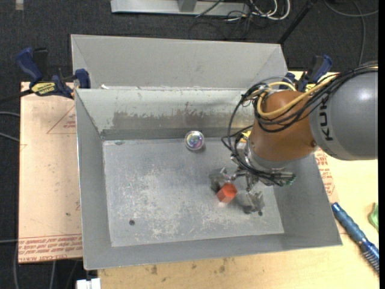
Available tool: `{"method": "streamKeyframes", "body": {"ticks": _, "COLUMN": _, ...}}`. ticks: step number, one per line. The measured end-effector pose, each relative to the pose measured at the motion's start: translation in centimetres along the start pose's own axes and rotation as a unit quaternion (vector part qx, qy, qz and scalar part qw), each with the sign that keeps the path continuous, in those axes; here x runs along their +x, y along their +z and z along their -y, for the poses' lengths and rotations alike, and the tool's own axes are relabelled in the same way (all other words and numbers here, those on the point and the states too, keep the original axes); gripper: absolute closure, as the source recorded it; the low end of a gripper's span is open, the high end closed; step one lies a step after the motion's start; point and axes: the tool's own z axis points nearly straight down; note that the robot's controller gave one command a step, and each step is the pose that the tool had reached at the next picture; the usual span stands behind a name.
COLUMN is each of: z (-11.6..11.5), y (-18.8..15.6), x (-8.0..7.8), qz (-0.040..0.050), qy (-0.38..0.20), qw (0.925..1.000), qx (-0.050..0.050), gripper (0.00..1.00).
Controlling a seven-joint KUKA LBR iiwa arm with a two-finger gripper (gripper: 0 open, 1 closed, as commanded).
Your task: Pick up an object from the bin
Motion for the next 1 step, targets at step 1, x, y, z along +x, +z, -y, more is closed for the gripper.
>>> {"method": "streamKeyframes", "body": {"ticks": 1, "z": 0.08, "y": -0.06, "x": -0.01, "qz": 0.0000, "qy": 0.000, "qw": 1.0000, "qx": 0.001, "gripper": 1.00}}
